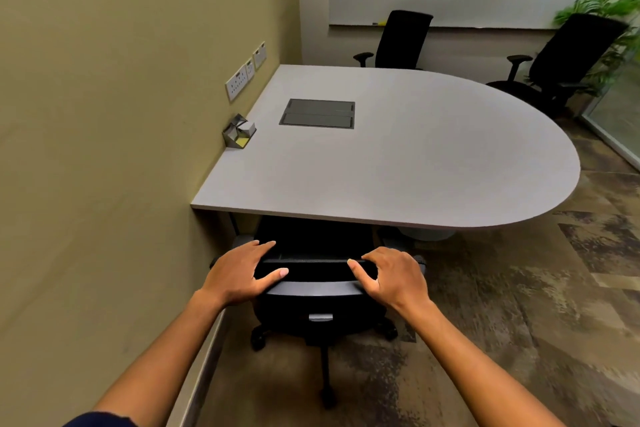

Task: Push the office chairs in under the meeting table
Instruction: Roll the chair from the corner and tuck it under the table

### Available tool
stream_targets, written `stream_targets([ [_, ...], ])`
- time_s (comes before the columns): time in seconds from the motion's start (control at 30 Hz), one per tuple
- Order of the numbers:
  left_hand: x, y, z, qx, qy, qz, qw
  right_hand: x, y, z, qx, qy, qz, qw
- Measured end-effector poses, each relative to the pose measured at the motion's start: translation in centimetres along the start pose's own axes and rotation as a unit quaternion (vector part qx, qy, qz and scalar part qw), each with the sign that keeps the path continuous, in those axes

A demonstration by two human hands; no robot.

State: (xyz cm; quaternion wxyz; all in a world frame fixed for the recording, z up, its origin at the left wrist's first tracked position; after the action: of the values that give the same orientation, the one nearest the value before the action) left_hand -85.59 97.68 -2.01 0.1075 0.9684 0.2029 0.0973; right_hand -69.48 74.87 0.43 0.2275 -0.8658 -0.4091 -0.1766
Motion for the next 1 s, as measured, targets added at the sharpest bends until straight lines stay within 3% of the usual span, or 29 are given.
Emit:
stream_targets([
  [0.33,7.5,-6.6,-1.0,0.016,-0.008,0.003,1.000,6.2,-2.0,6.4,-0.048,-0.033,0.036,0.998],
  [0.53,10.7,-7.0,-1.6,0.006,0.004,0.020,1.000,9.4,-1.3,7.7,-0.042,-0.049,0.044,0.997],
  [1.0,16.4,-10.0,-0.6,-0.022,-0.005,0.040,0.999,14.8,0.1,10.2,-0.022,-0.020,0.071,0.997],
])
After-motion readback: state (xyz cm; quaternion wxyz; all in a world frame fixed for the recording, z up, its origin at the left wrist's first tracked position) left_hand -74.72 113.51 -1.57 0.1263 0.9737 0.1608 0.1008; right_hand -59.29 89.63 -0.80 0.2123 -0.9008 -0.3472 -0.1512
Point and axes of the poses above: each hand's wrist, its own x-axis towards the middle knuckle, its own z-axis out of the palm, y = z × x, the point moved 10 cm from there along x, towards the middle knuckle, and after that the axes turned 9 degrees about y, right-handed, at the moved point
